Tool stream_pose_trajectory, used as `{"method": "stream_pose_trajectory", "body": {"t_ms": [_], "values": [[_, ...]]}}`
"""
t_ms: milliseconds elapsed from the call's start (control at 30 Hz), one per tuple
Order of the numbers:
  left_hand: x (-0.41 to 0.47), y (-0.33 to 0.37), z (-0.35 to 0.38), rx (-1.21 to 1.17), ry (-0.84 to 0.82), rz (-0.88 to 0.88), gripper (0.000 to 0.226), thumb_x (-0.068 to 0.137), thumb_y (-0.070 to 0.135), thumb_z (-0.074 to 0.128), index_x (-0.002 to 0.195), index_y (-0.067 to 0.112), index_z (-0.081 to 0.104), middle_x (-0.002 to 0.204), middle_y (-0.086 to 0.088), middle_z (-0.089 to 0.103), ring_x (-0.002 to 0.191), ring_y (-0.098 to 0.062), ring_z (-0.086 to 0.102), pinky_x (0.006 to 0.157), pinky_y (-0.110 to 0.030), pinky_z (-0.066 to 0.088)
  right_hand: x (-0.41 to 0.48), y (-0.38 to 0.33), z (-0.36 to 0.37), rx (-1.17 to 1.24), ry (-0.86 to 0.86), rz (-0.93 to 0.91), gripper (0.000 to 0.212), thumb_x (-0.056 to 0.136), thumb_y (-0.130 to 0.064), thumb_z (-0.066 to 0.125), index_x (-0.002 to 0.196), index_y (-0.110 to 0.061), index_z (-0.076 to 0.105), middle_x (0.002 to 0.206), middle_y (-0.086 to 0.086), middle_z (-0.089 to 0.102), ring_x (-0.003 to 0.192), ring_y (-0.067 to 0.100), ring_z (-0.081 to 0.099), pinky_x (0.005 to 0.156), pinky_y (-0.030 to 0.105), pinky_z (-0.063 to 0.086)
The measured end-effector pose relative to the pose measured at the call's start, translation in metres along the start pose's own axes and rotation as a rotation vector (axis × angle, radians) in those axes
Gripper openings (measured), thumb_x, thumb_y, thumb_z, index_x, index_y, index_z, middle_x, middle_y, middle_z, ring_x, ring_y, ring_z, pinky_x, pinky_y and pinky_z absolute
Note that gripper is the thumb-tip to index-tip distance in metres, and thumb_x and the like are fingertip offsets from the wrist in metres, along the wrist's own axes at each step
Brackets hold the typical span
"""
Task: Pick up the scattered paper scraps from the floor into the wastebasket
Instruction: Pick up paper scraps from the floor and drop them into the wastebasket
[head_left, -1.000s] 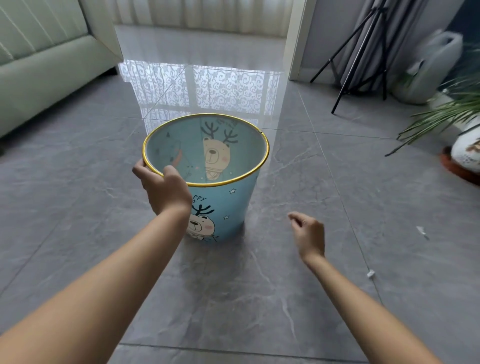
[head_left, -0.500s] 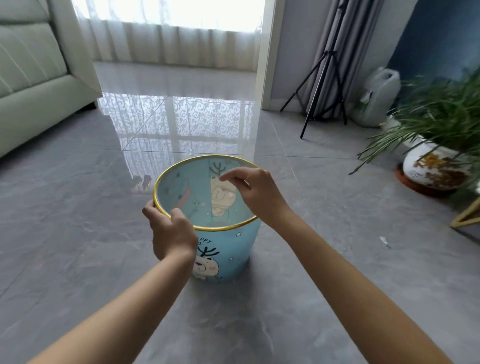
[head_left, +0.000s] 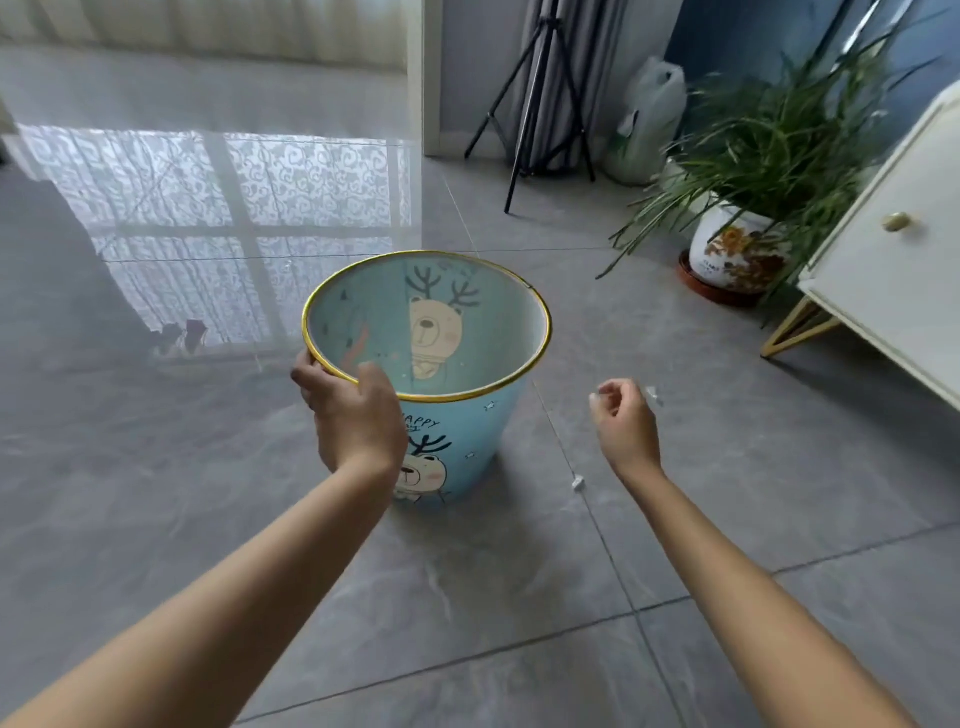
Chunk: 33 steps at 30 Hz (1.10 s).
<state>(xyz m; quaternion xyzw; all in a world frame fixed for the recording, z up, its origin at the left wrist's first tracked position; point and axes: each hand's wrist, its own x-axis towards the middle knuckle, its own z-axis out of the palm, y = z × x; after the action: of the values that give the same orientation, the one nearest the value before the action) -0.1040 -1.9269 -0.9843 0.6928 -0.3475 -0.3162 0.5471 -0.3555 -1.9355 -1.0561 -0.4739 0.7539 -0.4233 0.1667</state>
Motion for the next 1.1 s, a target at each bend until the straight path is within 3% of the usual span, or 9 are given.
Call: {"method": "stream_pose_trajectory", "body": {"t_ms": [100, 200, 300, 433, 500, 633, 800, 933, 1100], "values": [[-0.009, 0.002, 0.019, -0.015, -0.033, -0.001, 0.049, 0.09, 0.032, 0.048, 0.133, 0.018, 0.028, 0.141, -0.002, 0.036, 0.123, -0.028, 0.047, 0.094, -0.037, 0.038, -0.012, 0.069, -0.007, -0.292, -0.291, 0.243, 0.044, 0.082, -0.048, 0.062, 0.103, -0.012, 0.049, 0.088, 0.004, 0.056, 0.093, 0.03, 0.06, 0.071, 0.032, 0.041], [-0.013, 0.004, 0.031, -0.017, -0.036, -0.014, 0.05, 0.09, 0.033, 0.047, 0.134, 0.017, 0.027, 0.141, -0.005, 0.036, 0.122, -0.03, 0.047, 0.098, -0.041, 0.04, -0.024, 0.088, 0.002, -0.603, -0.384, 0.096, 0.051, 0.079, -0.064, 0.053, 0.098, -0.017, 0.048, 0.093, 0.003, 0.058, 0.096, 0.027, 0.06, 0.072, 0.033, 0.041], [-0.016, 0.006, 0.046, -0.021, -0.041, -0.016, 0.051, 0.089, 0.034, 0.047, 0.133, 0.018, 0.027, 0.139, -0.008, 0.037, 0.12, -0.032, 0.048, 0.099, -0.044, 0.042, -0.031, 0.093, 0.014, -0.84, -0.35, -0.195, 0.044, 0.087, -0.057, 0.045, 0.104, -0.018, 0.053, 0.103, 0.009, 0.063, 0.099, 0.03, 0.062, 0.079, 0.037, 0.044], [-0.02, 0.013, 0.066, -0.013, -0.031, -0.025, 0.05, 0.09, 0.03, 0.044, 0.136, 0.018, 0.027, 0.14, -0.009, 0.037, 0.121, -0.031, 0.048, 0.093, -0.034, 0.037, -0.026, 0.098, 0.019, -0.718, -0.346, -0.405, 0.028, 0.087, -0.031, 0.043, 0.085, -0.009, 0.06, 0.08, 0.018, 0.068, 0.072, 0.037, 0.067, 0.063, 0.039, 0.049], [-0.022, 0.019, 0.083, -0.006, -0.047, -0.015, 0.05, 0.09, 0.028, 0.043, 0.135, 0.018, 0.026, 0.14, -0.009, 0.037, 0.121, -0.032, 0.048, 0.098, -0.039, 0.04, -0.011, 0.105, 0.013, -0.722, -0.323, -0.419, 0.024, 0.089, -0.026, 0.044, 0.086, -0.01, 0.061, 0.086, 0.017, 0.068, 0.081, 0.036, 0.066, 0.067, 0.038, 0.048], [-0.015, 0.02, 0.102, 0.025, -0.078, 0.012, 0.049, 0.088, 0.025, 0.038, 0.135, 0.019, 0.026, 0.14, -0.008, 0.038, 0.12, -0.032, 0.048, 0.101, -0.047, 0.039, 0.03, 0.134, 0.0, -0.679, -0.144, -0.135, 0.021, 0.091, -0.024, 0.05, 0.094, -0.006, 0.06, 0.108, 0.017, 0.055, 0.103, 0.034, 0.051, 0.082, 0.039, 0.044], [-0.001, 0.023, 0.116, 0.026, -0.083, 0.047, 0.048, 0.086, 0.023, 0.035, 0.133, 0.016, 0.028, 0.138, -0.009, 0.042, 0.119, -0.034, 0.047, 0.099, -0.047, 0.038, 0.098, 0.162, -0.015, -0.276, -0.023, 0.191, 0.014, 0.08, -0.008, 0.066, 0.084, 0.005, 0.066, 0.113, 0.018, 0.046, 0.109, 0.035, 0.052, 0.093, 0.028, 0.038], [0.007, 0.017, 0.116, -0.084, -0.11, 0.103, 0.057, 0.073, 0.027, 0.033, 0.128, 0.014, 0.031, 0.135, -0.009, 0.041, 0.12, -0.031, 0.043, 0.097, -0.039, 0.037, 0.126, 0.155, -0.003, -0.334, -0.117, 0.189, 0.009, 0.081, -0.009, 0.062, 0.084, -0.001, 0.066, 0.147, 0.013, 0.036, 0.129, 0.029, 0.043, 0.099, 0.023, 0.03], [0.007, 0.014, 0.118, -0.037, -0.075, 0.144, 0.054, 0.073, 0.03, 0.032, 0.125, 0.017, 0.031, 0.136, -0.004, 0.043, 0.118, -0.03, 0.043, 0.083, -0.034, 0.029, 0.154, 0.149, 0.016, -0.553, -0.323, 0.256, 0.012, 0.09, -0.026, 0.051, 0.08, -0.02, 0.051, 0.157, 0.0, 0.013, 0.14, 0.027, 0.02, 0.107, 0.024, 0.015]]}}
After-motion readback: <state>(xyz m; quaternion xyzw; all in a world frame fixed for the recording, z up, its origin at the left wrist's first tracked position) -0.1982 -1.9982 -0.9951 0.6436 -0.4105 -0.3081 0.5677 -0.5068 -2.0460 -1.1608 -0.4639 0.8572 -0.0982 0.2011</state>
